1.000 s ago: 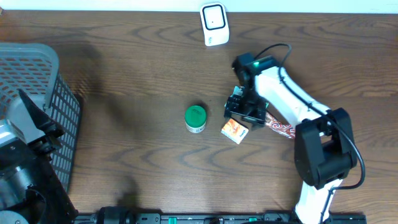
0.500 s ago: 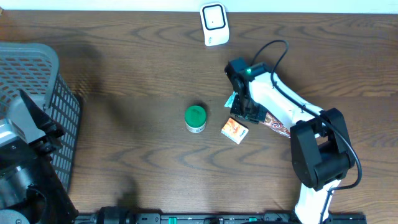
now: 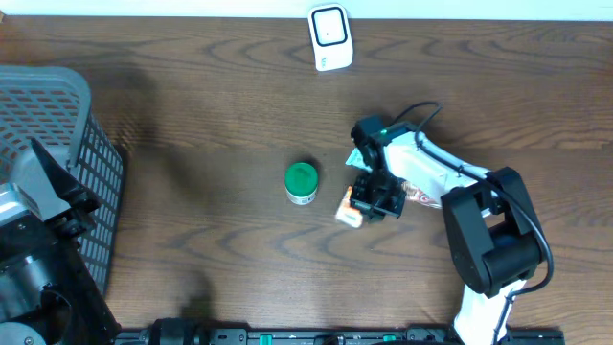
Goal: Scan the item barcode
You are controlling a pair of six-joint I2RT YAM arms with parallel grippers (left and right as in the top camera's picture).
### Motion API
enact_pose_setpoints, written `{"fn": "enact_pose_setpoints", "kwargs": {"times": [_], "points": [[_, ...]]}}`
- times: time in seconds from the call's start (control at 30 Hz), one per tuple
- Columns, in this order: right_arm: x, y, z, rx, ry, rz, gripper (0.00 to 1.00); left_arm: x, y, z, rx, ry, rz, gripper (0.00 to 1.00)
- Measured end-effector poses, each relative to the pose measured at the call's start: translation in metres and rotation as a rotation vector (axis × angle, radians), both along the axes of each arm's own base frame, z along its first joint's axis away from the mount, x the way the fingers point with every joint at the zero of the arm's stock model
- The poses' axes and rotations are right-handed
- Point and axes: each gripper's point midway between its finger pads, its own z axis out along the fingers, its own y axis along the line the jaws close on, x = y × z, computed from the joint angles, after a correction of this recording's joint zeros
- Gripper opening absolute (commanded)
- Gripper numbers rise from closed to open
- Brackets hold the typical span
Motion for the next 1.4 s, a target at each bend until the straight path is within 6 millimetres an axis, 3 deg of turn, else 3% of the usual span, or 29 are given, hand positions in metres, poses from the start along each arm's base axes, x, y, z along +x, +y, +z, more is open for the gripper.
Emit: {"fn": "enact_pose_setpoints", "kwargs": {"times": [0.23,0.4,0.5,0.7,0.77,0.8,0.83,0.9,0.97,1.1,1.4], "points": [[-0.028,0.035,0.004,0.14,0.112,0.01,0.12,0.0,0.0,0.0,0.0,0.0,0.0,0.85],[-0.032,0.043,0.008,0.191,0.136,0.005,0.13,0.0,0.0,0.0,0.0,0.0,0.0,0.85],[-0.041,0.047,0.015,0.23,0.181,0.017,0.03,0.0,0.0,0.0,0.0,0.0,0.0,0.85],[-0.059,0.036,0.038,0.186,0.274,0.034,0.06,0.0,0.0,0.0,0.0,0.0,0.0,0.85],[-0.057,0.031,0.053,0.162,0.243,0.056,0.12,0.0,0.0,0.0,0.0,0.0,0.0,0.85],[-0.054,0.029,0.06,0.157,0.215,0.066,0.24,0.0,0.0,0.0,0.0,0.0,0.0,0.85],[-0.048,0.028,0.07,0.159,0.165,0.086,0.45,0.0,0.0,0.0,0.0,0.0,0.0,0.85],[-0.034,0.028,0.089,0.177,0.044,0.131,0.76,0.0,0.0,0.0,0.0,0.0,0.0,0.85],[-0.013,0.032,0.109,0.217,-0.127,0.21,0.99,0.0,0.0,0.0,0.0,0.0,0.0,0.85],[0.021,0.042,0.134,0.265,-0.403,0.447,0.99,0.0,0.0,0.0,-0.005,-0.003,-0.002,0.85],[0.056,0.055,0.131,0.25,-0.614,0.817,0.99,0.001,-0.001,-0.001,-0.023,-0.011,-0.014,0.85]]}}
